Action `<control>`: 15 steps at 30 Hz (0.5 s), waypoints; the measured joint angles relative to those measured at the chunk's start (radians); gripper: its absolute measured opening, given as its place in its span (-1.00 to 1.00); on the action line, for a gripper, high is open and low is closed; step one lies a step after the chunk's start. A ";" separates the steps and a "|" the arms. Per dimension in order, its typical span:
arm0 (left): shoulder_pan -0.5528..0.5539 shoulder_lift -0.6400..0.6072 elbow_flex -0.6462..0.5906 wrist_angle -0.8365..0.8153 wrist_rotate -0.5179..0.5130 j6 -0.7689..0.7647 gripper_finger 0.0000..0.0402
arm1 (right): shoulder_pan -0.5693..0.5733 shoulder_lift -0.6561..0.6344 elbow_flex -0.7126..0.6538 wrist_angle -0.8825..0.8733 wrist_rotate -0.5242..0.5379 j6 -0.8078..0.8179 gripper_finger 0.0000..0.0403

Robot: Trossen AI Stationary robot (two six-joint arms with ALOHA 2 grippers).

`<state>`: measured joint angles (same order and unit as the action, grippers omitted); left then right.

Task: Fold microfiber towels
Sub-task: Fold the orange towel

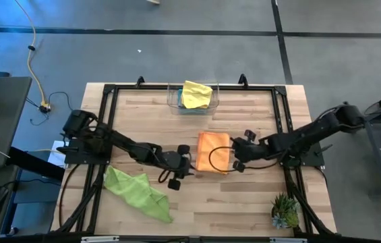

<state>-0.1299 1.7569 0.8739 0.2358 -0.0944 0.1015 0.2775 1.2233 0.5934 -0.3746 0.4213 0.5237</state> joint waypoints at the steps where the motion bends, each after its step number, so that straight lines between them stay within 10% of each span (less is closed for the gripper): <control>1: 0.001 0.004 0.006 -0.024 0.000 0.009 -0.48 | 0.012 0.004 0.000 0.010 -0.001 0.003 -0.60; 15: 0.016 0.104 0.030 0.017 -0.060 0.088 -0.11 | 0.099 0.012 0.000 0.072 0.055 0.018 -0.22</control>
<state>-0.1139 1.8613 0.9036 0.2530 -0.1540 0.1895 0.3763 1.2354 0.5934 -0.3031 0.4764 0.5417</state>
